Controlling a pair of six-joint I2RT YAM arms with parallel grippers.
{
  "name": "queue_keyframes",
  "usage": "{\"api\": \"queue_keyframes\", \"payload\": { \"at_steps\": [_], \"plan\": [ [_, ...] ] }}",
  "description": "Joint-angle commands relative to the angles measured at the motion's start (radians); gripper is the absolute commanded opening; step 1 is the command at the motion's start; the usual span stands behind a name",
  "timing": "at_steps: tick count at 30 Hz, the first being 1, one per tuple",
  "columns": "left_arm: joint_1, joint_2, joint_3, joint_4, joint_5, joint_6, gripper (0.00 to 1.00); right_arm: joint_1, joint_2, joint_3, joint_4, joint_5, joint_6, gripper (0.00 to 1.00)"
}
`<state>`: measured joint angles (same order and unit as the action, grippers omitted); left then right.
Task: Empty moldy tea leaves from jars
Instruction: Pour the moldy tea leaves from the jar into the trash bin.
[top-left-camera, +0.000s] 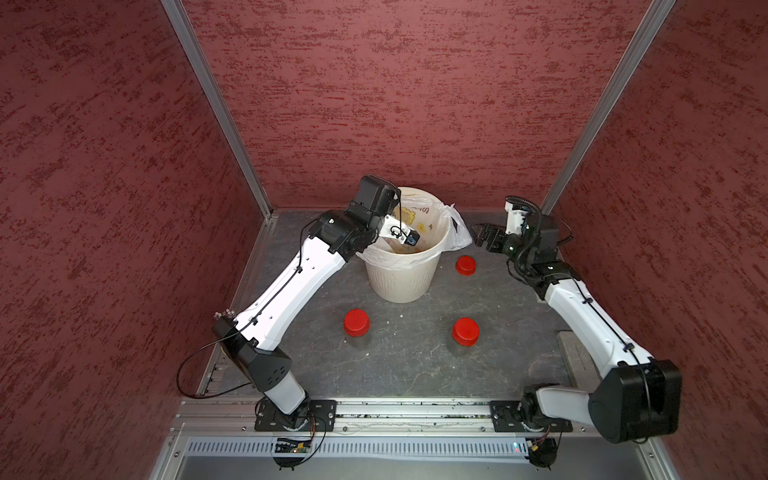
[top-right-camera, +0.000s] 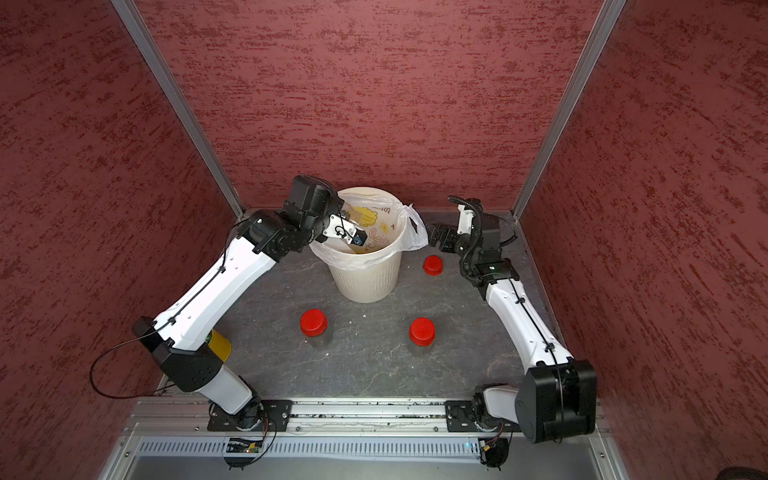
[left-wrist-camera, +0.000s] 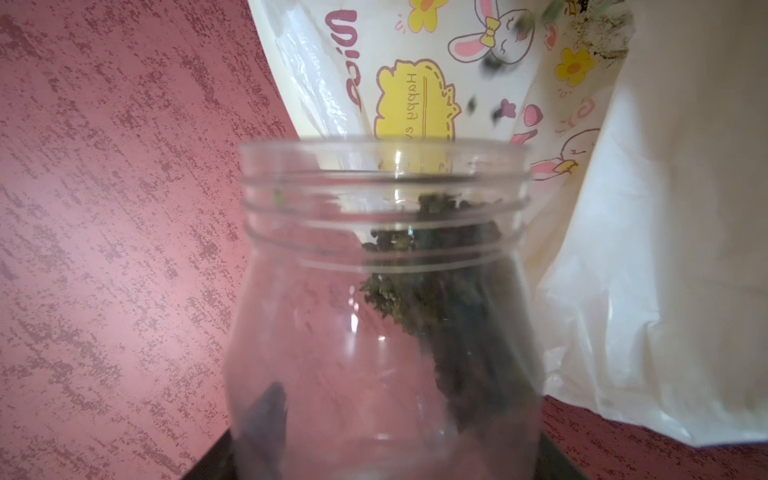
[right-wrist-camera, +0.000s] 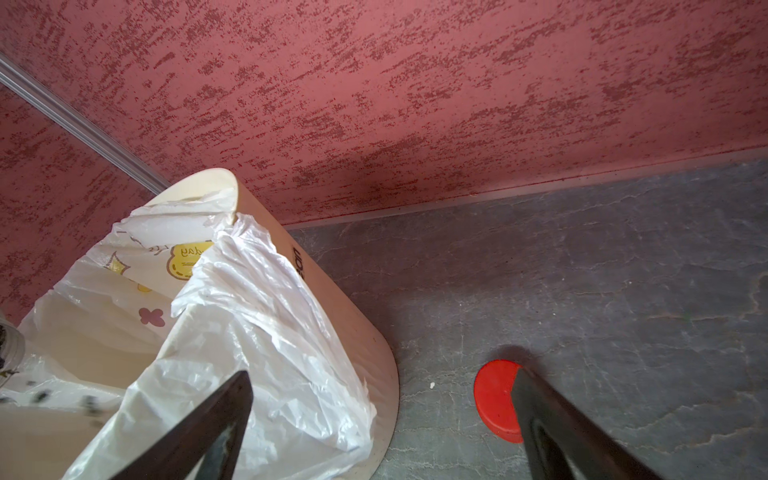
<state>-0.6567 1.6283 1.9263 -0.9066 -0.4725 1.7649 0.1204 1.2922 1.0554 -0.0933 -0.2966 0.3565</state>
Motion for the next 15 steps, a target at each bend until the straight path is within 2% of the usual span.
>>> {"api": "queue_keyframes", "payload": {
  "at_steps": [1,4,9,15],
  "plan": [
    [-0.004,0.001,-0.02,-0.023,-0.005,0.004,0.51,-0.006,-0.007,0.014,0.045,-0.02,0.018,0.99],
    [-0.004,0.009,-0.014,-0.028,-0.005,0.006,0.51,-0.006,-0.007,0.012,0.049,-0.028,0.019,0.99],
    [-0.014,0.04,0.08,-0.038,-0.003,0.018,0.51,-0.006,-0.007,0.015,0.051,-0.032,0.021,0.99],
    [-0.004,0.045,0.013,-0.062,0.002,-0.01,0.51,-0.005,-0.01,0.008,0.062,-0.042,0.027,0.99]
  ]
}}
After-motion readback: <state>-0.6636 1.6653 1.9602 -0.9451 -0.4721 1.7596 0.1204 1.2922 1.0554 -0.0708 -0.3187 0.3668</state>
